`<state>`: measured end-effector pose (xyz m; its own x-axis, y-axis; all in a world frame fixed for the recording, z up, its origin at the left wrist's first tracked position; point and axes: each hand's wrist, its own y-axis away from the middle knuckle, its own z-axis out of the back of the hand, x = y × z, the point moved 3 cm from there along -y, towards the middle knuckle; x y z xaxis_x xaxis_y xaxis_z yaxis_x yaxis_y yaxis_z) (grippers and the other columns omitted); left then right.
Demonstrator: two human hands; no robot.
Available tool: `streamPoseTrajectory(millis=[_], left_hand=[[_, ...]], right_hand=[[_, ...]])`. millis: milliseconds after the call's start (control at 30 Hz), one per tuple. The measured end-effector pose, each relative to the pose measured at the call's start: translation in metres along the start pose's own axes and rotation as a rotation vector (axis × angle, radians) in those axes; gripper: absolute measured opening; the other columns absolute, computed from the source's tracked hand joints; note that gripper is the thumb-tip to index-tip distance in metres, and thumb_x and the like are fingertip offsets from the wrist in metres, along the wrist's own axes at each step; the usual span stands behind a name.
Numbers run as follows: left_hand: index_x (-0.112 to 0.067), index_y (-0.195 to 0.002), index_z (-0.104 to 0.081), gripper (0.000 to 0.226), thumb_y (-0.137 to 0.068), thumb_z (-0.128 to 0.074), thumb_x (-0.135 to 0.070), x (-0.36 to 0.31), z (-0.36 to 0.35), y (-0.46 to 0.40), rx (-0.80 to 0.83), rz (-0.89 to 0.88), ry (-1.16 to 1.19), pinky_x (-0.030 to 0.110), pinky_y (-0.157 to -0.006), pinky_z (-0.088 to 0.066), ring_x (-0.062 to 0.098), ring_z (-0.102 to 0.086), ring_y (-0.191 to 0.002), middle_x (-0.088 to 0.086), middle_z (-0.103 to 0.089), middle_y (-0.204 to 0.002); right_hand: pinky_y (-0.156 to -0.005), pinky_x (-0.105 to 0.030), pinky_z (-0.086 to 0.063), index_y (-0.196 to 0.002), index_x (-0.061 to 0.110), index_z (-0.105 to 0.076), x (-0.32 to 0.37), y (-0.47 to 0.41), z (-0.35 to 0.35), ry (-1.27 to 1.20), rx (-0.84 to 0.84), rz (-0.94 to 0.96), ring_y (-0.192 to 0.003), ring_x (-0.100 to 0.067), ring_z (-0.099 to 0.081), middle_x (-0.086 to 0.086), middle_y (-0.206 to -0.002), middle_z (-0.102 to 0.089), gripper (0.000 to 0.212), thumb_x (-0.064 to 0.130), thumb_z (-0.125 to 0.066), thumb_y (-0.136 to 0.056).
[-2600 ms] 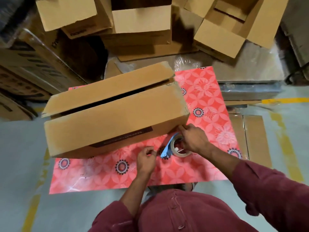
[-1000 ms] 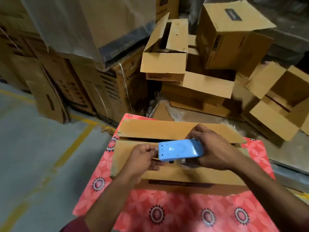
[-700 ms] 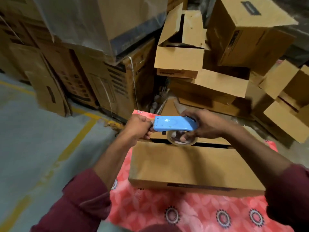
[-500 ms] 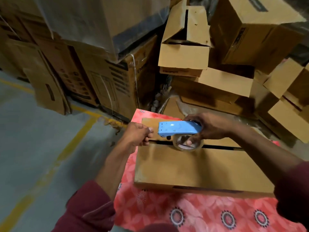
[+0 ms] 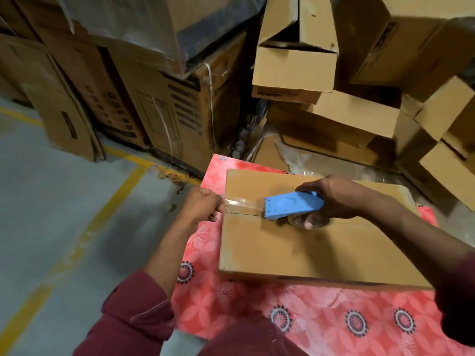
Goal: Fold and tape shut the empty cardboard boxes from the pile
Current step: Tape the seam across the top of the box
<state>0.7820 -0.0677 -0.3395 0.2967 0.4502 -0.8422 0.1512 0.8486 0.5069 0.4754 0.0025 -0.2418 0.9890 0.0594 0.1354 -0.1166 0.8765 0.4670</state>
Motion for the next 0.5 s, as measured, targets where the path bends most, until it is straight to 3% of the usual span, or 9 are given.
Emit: streamPoseTrajectory(millis=[200,400,500], left_hand=[[-0.006,-0.07,-0.069,0.026,-0.095,-0.065,-0.002,0.038,-0.003,-0.005,-0.093,-0.056,-0.036,0.024,-0.047,-0.046,0.015,-0.051,-0.049,0.004,-0.069,-0.061],[-0.016,-0.062,-0.067,0.037,-0.098,-0.066,-0.009,0.055,-0.007,-0.011,-0.184,-0.13,-0.038,0.029,-0.059,-0.048,0.007,-0.06,-0.055,-0.007,-0.069,-0.058],[-0.012,-0.067,-0.066,0.034,-0.101,-0.067,-0.018,0.065,-0.015,-0.009,-0.156,-0.096,0.086,0.028,-0.052,-0.04,0.011,-0.046,-0.047,-0.005,-0.064,-0.058]], right_hand=[[-0.084,-0.045,-0.057,-0.14,0.036,-0.055,0.015,-0.006,-0.003,0.074,0.007,0.001,-0.104,-0.021,-0.062,0.005,-0.119,-0.069,0.076,0.06,-0.083,-0.074],[-0.078,-0.042,-0.057,-0.131,0.036,-0.059,0.027,-0.008,0.0,0.117,0.026,0.027,-0.095,-0.019,-0.064,0.009,-0.106,-0.071,0.078,0.073,-0.081,-0.065],[-0.078,-0.04,-0.057,-0.134,0.036,-0.058,0.031,-0.008,-0.001,0.15,0.033,0.028,-0.096,-0.018,-0.062,0.009,-0.108,-0.07,0.082,0.074,-0.081,-0.065]])
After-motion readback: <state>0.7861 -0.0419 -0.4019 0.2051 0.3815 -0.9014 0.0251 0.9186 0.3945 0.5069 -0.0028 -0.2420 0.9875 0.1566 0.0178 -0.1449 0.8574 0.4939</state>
